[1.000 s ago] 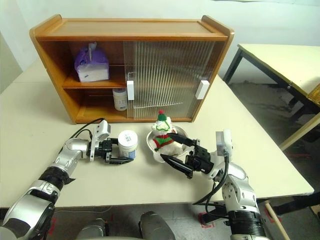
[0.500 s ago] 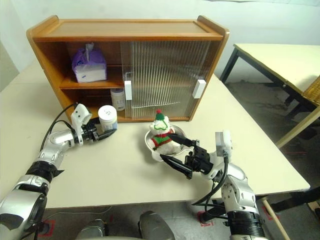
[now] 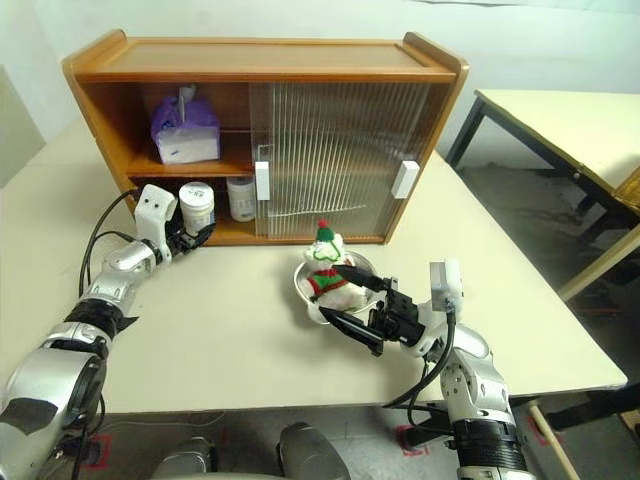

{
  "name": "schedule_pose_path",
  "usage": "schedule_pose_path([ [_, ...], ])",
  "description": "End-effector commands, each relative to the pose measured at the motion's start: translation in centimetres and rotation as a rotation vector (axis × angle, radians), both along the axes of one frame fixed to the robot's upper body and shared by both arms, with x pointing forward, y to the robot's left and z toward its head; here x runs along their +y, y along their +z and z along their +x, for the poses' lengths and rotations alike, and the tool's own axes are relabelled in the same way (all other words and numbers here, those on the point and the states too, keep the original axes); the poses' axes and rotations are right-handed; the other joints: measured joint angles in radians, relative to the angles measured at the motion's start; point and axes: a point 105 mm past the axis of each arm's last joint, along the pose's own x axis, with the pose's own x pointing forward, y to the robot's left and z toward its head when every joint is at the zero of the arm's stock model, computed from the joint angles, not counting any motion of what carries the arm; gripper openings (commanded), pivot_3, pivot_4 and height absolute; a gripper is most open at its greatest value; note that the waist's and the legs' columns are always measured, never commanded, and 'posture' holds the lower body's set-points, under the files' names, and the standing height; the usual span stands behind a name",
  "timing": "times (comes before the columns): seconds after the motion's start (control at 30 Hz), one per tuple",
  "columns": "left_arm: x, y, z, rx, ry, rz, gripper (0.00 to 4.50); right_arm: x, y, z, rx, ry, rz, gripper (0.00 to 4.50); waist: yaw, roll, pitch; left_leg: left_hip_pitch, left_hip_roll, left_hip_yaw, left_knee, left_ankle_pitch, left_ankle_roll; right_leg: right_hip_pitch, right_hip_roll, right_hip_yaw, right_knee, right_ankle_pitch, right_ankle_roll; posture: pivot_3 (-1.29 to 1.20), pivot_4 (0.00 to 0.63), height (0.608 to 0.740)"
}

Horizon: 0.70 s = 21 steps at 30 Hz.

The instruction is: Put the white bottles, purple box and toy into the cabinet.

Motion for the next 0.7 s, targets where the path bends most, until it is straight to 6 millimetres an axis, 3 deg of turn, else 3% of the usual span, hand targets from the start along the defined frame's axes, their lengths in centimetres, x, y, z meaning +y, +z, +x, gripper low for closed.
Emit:
schedule_pose_path([
  [0.03, -0.2, 0.9, 0.9, -0.009, 0.039, 0.004, 3.08, -0.1, 0.0, 0.1, -0.006, -0.002, -0.016, 4.5, -0.001, -0.001, 0.0, 0.0, 0.0, 0.0, 0.0, 0.0, 0.0, 0.0, 0.0, 0.0, 0.0, 0.0, 0.0, -0.29, 0.0, 0.74],
  [0.7, 0.1, 1.3, 2.5, 0.049, 0.195, -0.049, 3.08, 0.1, -0.1, -0.1, -0.006, -0.014, -0.01, 4.5, -0.015, -0.002, 0.002, 0.001, -0.003, 0.0, 0.005, 0.0, 0.0, 0.004, -0.001, 0.0, 0.0, -0.001, 0.002, -0.32, 0.0, 0.74],
])
